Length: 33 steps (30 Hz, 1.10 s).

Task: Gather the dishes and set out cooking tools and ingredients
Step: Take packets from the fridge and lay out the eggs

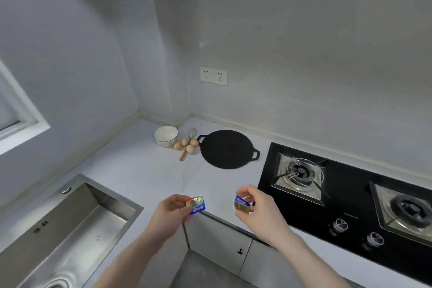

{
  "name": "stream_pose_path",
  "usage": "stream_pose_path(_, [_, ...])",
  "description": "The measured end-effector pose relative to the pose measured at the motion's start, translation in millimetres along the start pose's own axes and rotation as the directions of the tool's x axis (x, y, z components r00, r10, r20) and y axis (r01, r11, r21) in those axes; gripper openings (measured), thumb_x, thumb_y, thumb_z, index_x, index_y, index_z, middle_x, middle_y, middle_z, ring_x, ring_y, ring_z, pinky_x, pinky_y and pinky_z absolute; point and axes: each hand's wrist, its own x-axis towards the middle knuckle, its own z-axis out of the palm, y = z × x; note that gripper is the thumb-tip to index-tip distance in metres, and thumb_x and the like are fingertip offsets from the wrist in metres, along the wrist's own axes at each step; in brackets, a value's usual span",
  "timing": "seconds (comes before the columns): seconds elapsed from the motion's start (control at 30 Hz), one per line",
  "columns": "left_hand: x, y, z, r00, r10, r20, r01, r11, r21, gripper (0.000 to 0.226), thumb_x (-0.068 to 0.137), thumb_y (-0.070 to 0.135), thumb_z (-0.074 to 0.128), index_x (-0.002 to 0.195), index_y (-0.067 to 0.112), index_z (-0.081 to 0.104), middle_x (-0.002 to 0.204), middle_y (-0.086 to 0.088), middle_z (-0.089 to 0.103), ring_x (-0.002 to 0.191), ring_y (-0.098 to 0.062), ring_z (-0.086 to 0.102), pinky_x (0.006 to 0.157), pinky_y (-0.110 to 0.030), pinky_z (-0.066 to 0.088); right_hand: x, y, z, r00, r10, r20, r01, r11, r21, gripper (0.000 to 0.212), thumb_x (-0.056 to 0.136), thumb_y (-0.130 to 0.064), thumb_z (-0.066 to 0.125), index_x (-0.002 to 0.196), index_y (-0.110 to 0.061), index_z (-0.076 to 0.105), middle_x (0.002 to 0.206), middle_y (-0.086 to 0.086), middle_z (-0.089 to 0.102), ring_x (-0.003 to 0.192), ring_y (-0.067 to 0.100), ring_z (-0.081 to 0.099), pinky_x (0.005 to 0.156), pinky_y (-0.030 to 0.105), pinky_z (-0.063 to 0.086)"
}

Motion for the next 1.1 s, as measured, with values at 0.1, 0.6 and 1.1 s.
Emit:
stream_pose_path(0.1, [20.4,-3.7,-10.0,0.997,-0.071,-0.03,0.068,0.994,-0.088,0.025,0.075,0.017,0.081,0.098,0.008,0.076,0.095,-0.017,0.075,0.085,-0.022,0.072,0.088,-0.038,0.059,42.5,3.0,10.2,0.997,-0.015,0.07,0.017,0.999,-0.031,0.035,0.084,-0.018,0.073,0.109,-0.038,0.061,0.105,-0.018,0.065,0.098,0.0,0.064,0.086,0.022,0.057])
stream_pose_path(0.6, [186.5,-16.0,-44.8,0.939,-0.317,-0.135,0.313,0.948,-0.049,0.025,0.087,0.025,0.077,0.102,0.006,0.07,0.09,-0.01,0.069,0.071,-0.021,0.063,0.07,-0.032,0.059,213.7,25.1,116.9,0.964,0.19,0.188,-0.151,0.967,-0.205,0.038,0.079,-0.014,0.07,0.113,-0.025,0.06,0.109,-0.008,0.064,0.094,0.01,0.065,0.082,0.022,0.055])
stream_pose_path(1.1, [344.5,-22.9,-93.5,0.89,-0.432,-0.144,0.456,0.838,0.301,0.009,0.085,0.019,0.068,0.092,0.014,0.07,0.082,-0.011,0.074,0.075,-0.021,0.072,0.058,-0.026,0.056,322.7,46.8,213.8,0.928,0.37,0.04,-0.321,0.85,-0.418,0.032,0.089,-0.018,0.063,0.12,-0.023,0.055,0.118,-0.003,0.06,0.108,0.019,0.058,0.084,0.03,0.051])
